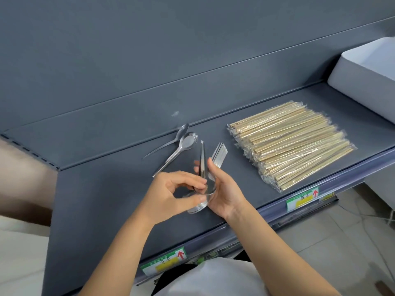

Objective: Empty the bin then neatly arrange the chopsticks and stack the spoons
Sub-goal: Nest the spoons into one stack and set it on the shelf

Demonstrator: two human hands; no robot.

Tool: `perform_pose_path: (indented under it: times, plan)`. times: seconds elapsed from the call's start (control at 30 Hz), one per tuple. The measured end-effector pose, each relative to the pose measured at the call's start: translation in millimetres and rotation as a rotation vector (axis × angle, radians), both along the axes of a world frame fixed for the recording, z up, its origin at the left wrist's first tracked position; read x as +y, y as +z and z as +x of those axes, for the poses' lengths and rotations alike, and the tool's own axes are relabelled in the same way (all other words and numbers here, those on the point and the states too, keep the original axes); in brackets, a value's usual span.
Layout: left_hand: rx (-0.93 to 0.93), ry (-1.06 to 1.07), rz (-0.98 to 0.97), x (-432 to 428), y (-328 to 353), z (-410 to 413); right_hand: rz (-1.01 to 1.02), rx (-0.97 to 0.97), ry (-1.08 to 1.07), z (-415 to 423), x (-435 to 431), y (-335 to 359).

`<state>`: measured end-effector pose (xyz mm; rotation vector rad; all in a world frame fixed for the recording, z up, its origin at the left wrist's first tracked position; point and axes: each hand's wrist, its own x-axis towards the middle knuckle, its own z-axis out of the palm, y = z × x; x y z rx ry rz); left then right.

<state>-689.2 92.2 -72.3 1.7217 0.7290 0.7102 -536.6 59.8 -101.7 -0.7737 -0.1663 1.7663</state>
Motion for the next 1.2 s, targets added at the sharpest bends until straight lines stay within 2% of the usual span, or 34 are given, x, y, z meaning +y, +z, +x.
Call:
perform_pose_path:
  times: [0.2, 0.33, 0.63, 0.87, 1.07, 1.2]
  plan:
    - [0.05, -0.005, -0.004, -5.5, -6.0, -4.6, -0.017, 0.124, -0.033, 1.0, 0.3, 0.0]
    - [0.097, 0.077, 0.093, -8.9, -13.7, -7.6, 0.028, 0.154, -0.075, 0.7, -2.0, 2.7]
    - [-0.094, 0.191, -0.108, -29.0, -11.1, -1.2, -0.015, 0.14, -0.168, -5.1, -2.7, 4.9]
    - [0.158, 0.259, 0.232, -40.5, -9.6, 0.1, -0.024, 0.086, -0.218, -13.1, 0.7, 2.8]
    - [0.074, 0.354, -0.028, -29.5, -5.6, 0.7, -0.049, 0.003, -0.191, -17.3, 6.5, 0.5]
    - [0.172, 0.365, -0.017, -23.8, -7.4, 0.0, -0.023, -0.028, -0.122, -19.7, 11.8, -4.1]
